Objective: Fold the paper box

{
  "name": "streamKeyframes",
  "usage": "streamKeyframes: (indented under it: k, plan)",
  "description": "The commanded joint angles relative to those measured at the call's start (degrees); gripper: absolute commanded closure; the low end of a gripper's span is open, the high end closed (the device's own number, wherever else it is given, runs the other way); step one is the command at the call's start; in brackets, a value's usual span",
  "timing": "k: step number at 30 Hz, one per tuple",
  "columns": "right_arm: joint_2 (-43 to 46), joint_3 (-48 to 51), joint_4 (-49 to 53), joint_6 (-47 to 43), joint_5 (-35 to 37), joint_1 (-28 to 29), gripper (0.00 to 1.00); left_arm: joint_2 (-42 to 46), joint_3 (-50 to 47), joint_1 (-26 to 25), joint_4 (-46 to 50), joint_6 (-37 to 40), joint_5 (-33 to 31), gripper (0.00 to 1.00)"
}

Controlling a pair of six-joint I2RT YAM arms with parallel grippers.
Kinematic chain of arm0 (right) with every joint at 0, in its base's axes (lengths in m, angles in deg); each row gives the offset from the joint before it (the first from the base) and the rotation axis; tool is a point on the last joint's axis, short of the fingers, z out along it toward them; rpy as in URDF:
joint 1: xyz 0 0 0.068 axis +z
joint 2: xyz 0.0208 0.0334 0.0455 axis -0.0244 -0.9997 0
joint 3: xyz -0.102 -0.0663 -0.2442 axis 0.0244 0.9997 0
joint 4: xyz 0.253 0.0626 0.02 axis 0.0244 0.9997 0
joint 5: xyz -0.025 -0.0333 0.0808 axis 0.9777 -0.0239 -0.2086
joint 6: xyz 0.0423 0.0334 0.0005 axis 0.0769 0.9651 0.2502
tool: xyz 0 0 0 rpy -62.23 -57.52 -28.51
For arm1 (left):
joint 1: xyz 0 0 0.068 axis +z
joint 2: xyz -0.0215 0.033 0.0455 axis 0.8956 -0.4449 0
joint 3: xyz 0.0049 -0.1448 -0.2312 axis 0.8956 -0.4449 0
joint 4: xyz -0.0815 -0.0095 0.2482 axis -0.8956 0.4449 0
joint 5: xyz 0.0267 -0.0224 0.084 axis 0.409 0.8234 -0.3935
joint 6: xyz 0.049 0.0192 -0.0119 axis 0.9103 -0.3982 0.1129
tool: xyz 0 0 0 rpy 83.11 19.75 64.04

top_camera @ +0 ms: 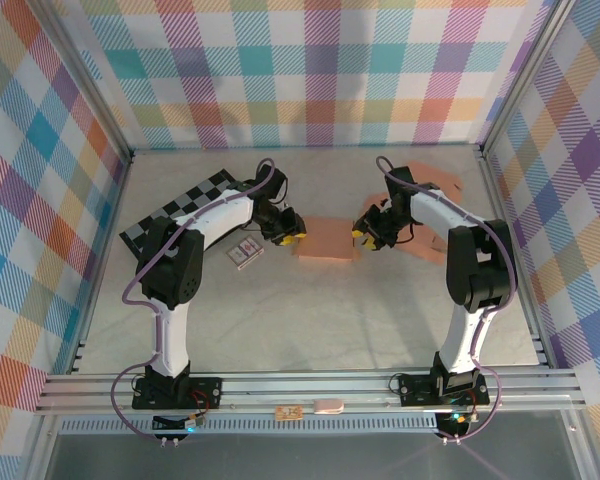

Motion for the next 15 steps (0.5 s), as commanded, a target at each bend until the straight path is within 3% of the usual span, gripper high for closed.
streamKeyframes:
  k: [1, 10, 15]
  plan:
    - [-1.5, -0.6, 1.6, -2.6, -0.2, 0.4, 0.61, 0.1, 0.6, -0.4, 3.3, 2.2, -0.8, 0.63]
    - [-3.9, -1.0, 1.4, -4.9, -0.6, 0.4, 0.60, -1.9, 1.1, -0.3, 2.4, 4.7, -1.0, 0.61]
    - [-3.9, -1.0, 1.5, -5.2, 0.0, 0.5, 0.63, -2.7, 0.2, -0.2, 0.2, 4.8, -0.9, 0.68]
